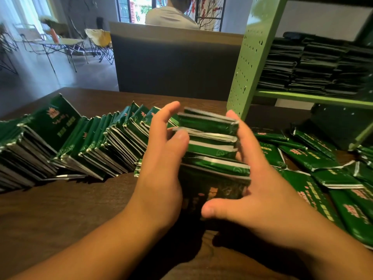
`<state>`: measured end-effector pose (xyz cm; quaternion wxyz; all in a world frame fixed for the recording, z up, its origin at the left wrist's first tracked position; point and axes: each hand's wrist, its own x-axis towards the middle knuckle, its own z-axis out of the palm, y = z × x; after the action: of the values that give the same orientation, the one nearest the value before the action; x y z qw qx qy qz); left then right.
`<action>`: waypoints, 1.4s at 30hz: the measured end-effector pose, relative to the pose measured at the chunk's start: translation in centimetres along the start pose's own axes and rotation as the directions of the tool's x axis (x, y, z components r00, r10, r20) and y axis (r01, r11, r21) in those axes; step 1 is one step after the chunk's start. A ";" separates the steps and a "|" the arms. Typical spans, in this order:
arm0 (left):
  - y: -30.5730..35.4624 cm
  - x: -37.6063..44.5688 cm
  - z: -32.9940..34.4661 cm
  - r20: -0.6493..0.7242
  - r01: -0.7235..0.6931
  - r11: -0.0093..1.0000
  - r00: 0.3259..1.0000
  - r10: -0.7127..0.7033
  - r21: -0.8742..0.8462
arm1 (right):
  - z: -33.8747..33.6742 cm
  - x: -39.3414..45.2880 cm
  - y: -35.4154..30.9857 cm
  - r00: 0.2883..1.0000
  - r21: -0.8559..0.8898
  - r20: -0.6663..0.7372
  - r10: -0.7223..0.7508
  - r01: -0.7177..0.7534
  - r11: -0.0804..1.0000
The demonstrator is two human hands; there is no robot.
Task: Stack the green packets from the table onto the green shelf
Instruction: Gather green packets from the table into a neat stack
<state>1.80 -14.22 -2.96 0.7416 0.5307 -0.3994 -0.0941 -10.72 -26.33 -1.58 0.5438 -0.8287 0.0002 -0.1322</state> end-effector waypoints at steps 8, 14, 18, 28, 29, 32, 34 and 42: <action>-0.6 -0.5 -0.1 -0.057 0.140 0.982 0.987 -0.148 -0.129 | -0.6 0.1 0.3 0.993 -0.004 0.078 0.087 -0.087 0.996; -1.0 0.0 0.0 -0.059 0.212 0.961 0.972 -0.226 -0.180 | -0.2 0.4 0.6 0.998 -0.127 -0.056 0.027 -0.034 0.991; -0.4 0.3 -0.3 0.046 0.157 0.987 0.987 -0.157 -0.010 | -0.8 0.6 0.8 0.981 -0.043 -0.184 -0.064 0.057 0.997; -0.1 -1.5 0.7 0.193 0.020 0.973 0.979 -0.066 0.230 | -1.4 1.5 1.6 0.932 0.478 -0.357 0.064 0.123 0.870; 0.2 -1.6 1.0 0.165 0.041 0.973 0.983 -0.080 0.225 | -1.3 1.5 1.1 0.929 0.490 -0.365 0.068 0.129 0.862; 0.6 -1.6 1.4 0.107 0.106 0.970 0.986 -0.131 0.217 | -0.9 1.4 0.5 0.910 0.538 -0.392 0.137 0.106 0.837; 1.3 -1.4 1.7 0.073 0.157 0.973 0.983 -0.171 0.170 | -0.5 1.5 -0.4 0.878 0.518 -0.443 0.182 0.085 0.851; 6.8 0.7 4.5 -0.067 0.406 0.883 0.899 -0.432 -0.236 | -1.7 -1.6 -5.5 0.814 -0.309 -0.450 -0.368 0.245 0.919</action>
<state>-2.77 -14.99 3.77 0.7791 0.5251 -0.2181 -0.2639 -13.45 -25.43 3.66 0.3934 -0.8137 0.0219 -0.4273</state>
